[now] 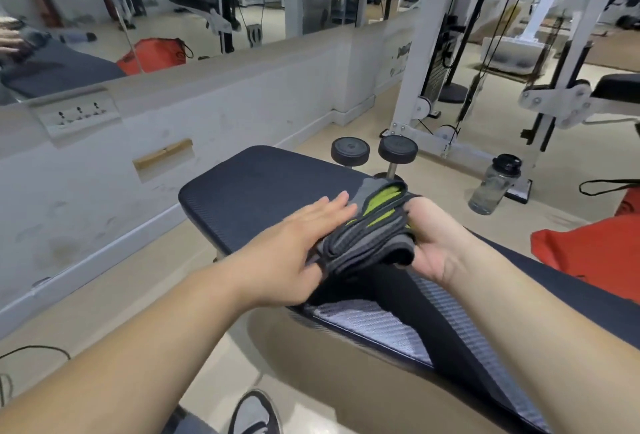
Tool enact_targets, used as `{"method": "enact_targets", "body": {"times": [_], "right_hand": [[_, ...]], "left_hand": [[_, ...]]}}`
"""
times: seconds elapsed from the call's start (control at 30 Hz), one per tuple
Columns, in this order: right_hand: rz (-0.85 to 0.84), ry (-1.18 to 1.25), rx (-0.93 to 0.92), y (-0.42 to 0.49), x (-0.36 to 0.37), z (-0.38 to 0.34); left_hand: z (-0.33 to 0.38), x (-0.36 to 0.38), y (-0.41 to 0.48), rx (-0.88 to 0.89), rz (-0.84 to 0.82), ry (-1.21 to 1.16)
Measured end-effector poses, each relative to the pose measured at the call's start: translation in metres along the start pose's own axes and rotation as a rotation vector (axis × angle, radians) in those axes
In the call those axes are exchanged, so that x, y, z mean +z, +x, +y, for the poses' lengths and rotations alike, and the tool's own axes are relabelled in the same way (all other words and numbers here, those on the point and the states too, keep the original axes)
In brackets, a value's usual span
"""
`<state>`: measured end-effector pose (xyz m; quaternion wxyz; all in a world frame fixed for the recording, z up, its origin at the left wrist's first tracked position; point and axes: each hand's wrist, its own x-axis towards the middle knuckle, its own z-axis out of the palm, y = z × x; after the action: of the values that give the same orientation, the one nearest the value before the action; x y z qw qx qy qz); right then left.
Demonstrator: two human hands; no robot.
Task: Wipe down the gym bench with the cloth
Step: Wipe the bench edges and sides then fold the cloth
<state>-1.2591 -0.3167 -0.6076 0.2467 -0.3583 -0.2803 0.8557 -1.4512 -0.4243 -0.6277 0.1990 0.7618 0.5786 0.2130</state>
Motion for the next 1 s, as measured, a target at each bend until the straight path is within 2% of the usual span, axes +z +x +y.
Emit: {"method": "enact_targets", "body": {"times": [0.07,0.13,0.2,0.3,0.4,0.47,0.6,0.67,0.73,0.87,1.0], "right_hand": [[-0.032,0.072,-0.015,-0.002,0.001,0.000],[-0.022,0.105,-0.032,-0.005,0.005,0.002],[-0.002,0.104,-0.047,-0.006,0.007,0.004],[0.036,0.166,-0.040,-0.009,0.011,0.004],[0.019,0.212,-0.037,-0.012,0.013,0.004],[-0.021,0.175,-0.032,-0.013,0.021,0.004],[0.057,-0.147,-0.176,-0.011,0.043,0.003],[0.073,-0.228,-0.276,-0.007,0.050,0.005],[0.130,-0.430,-0.340,0.002,0.053,0.011],[0.195,-0.775,-0.455,0.028,0.063,0.030],[0.259,-1.240,-0.536,0.064,0.077,0.030]], "left_hand": [[0.002,0.011,0.004,-0.018,-0.007,0.037],[0.008,0.021,0.011,-0.039,0.158,-0.063],[0.015,0.026,0.018,-0.065,0.326,-0.288],[0.021,0.022,0.019,-0.165,0.313,-0.578],[0.018,0.017,0.016,-0.286,0.304,-0.656],[0.011,0.016,0.016,-0.399,0.368,-0.713],[-0.002,0.014,0.018,-0.607,0.428,-0.976],[-0.002,0.010,0.020,-0.659,0.423,-1.129],[-0.002,0.006,0.020,-0.708,0.435,-1.239],[-0.013,-0.001,0.018,-0.831,0.477,-1.317],[-0.043,-0.030,0.018,-0.946,0.646,-1.378]]}}
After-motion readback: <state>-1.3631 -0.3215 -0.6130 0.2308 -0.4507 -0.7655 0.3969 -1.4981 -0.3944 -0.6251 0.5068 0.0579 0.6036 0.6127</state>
